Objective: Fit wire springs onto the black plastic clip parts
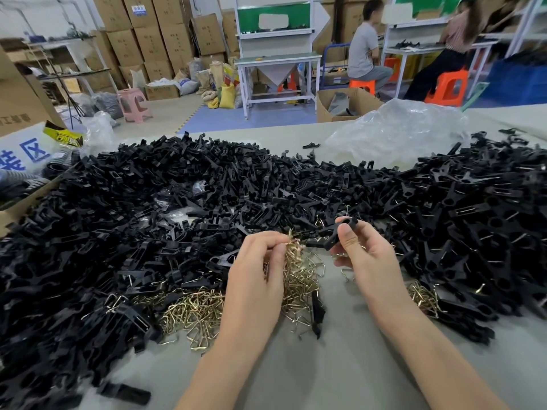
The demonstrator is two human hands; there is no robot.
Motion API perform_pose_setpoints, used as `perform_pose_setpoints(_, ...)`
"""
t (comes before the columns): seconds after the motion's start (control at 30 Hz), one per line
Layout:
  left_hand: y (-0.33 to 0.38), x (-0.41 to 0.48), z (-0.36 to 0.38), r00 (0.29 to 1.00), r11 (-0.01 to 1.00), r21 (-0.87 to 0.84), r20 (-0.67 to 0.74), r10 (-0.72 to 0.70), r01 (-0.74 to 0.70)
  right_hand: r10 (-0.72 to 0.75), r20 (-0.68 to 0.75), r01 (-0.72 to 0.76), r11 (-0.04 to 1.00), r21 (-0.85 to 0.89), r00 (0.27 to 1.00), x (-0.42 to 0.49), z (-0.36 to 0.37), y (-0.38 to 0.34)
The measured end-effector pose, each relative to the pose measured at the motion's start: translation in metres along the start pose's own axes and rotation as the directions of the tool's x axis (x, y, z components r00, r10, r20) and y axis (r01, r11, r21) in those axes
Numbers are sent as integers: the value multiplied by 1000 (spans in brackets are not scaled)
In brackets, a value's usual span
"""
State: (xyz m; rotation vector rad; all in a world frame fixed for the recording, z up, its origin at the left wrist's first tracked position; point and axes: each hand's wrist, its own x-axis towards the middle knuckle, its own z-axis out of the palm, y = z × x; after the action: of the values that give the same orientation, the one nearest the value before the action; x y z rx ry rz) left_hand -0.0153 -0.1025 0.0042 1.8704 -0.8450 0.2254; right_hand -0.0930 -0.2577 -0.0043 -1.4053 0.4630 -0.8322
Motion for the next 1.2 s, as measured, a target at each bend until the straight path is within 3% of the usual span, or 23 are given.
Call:
perform_pose_setpoints(0.1,-2,-1,3,999,998,65,36,18,-20,-11,4,11,1000,-17,1000,-1,-1,1)
perform_pose_setpoints(0.2,0,1,1,1000,1000,19,-7,24,-24,-8,7,8,1000,-7,1000,-1,-1,-1)
perform_pose_setpoints(0.37,2,-1,0,999,999,47,48,0,-2,-1,65,0,1000,8,998,-2,0,-4)
perform_pose_setpoints(0.47,5,-1,0,995,993,-67,31,-100,102,-8,144,2,999,44,990,-5,1,-6)
perform_pose_setpoints(0.6,10,2,-1,954,886,-357,57,-295,295,-16,213,-4,996,93,977,-9,3,-7)
perform_pose_setpoints(0.77,13,7,-4,918,722,-574,168,-359,387,-6,192,-25,987,157,981,-9,3,-11)
perform_pose_setpoints(0.97,19,9,-4,883,560,-686,319,-343,465,44,278,-114,964,240,959,-10,4,-12)
perform_pose_setpoints(1.2,21,10,-9,860,477,-716,421,-289,510,80,309,-175,939,295,948,-10,4,-12)
